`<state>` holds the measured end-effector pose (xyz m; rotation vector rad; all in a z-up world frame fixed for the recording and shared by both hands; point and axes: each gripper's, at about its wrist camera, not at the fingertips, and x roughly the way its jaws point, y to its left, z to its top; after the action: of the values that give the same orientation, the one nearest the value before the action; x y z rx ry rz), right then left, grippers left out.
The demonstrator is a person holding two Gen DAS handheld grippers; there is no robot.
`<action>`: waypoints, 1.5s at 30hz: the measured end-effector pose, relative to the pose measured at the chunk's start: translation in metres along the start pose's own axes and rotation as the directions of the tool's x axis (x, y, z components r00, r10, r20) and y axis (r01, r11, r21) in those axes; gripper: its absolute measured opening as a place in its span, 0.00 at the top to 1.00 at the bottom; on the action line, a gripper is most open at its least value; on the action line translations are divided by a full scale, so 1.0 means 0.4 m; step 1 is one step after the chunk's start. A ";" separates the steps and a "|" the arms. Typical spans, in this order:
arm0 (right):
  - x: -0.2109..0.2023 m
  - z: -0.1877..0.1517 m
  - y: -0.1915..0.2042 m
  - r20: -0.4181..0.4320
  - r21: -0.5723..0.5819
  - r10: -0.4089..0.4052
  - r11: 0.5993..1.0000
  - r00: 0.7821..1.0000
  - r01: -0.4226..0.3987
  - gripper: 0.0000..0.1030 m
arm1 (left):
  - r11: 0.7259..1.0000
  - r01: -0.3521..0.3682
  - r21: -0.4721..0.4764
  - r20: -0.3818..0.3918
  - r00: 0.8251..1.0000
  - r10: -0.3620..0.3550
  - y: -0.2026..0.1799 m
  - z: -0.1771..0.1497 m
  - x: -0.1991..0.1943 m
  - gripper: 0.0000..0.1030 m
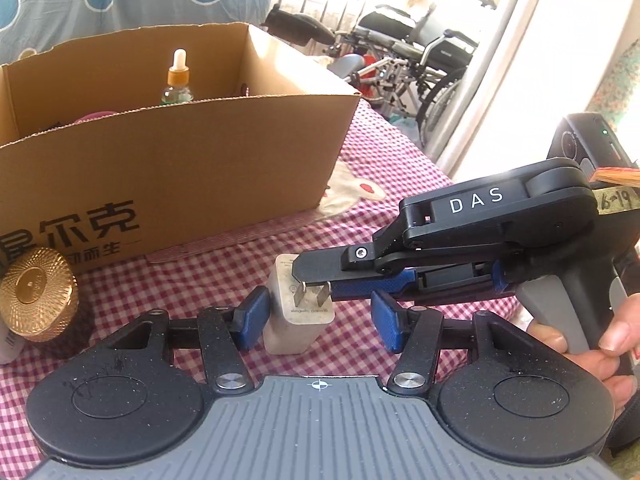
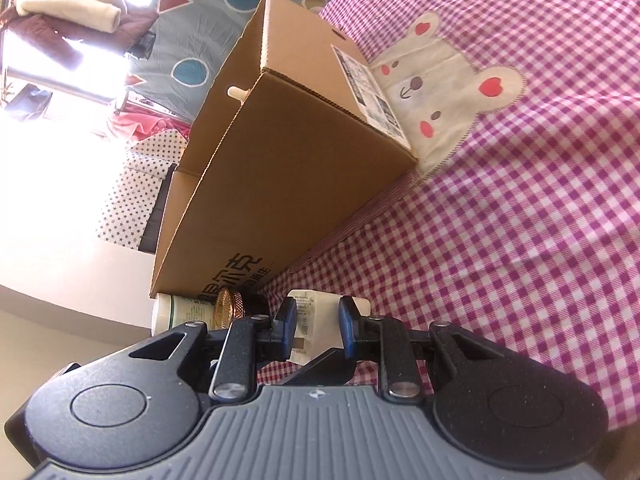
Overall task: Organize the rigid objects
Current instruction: 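Close the right tool on the white plug charger, then carry the charger into the box and open the right tool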
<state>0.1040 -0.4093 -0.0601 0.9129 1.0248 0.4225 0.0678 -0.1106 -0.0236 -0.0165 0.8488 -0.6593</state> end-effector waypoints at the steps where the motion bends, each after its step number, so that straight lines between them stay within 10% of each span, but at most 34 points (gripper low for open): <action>1: -0.004 -0.004 0.000 0.005 0.006 0.000 1.000 1.000 0.000 0.75 | 1.000 0.005 0.002 -0.002 1.000 -0.005 -0.005 0.000 0.003 0.46; 16: 0.003 -0.005 -0.006 0.007 0.018 -0.022 1.000 1.000 0.021 0.65 | 1.000 -0.012 0.020 -0.024 1.000 0.012 -0.002 0.003 0.035 0.47; 23: 0.011 0.002 -0.010 0.002 0.022 -0.018 1.000 1.000 0.018 0.63 | 1.000 -0.028 -0.007 -0.045 0.999 0.027 0.018 -0.003 0.051 0.63; 45: -0.064 -0.016 0.067 0.056 -0.069 0.056 0.996 0.997 -0.052 0.63 | 0.990 -0.119 0.074 0.114 0.987 0.110 -0.041 0.019 -0.065 0.74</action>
<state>0.0886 -0.4086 -0.0257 0.8893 0.9295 0.4705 0.0521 -0.1114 0.0040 0.0683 0.7118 -0.5785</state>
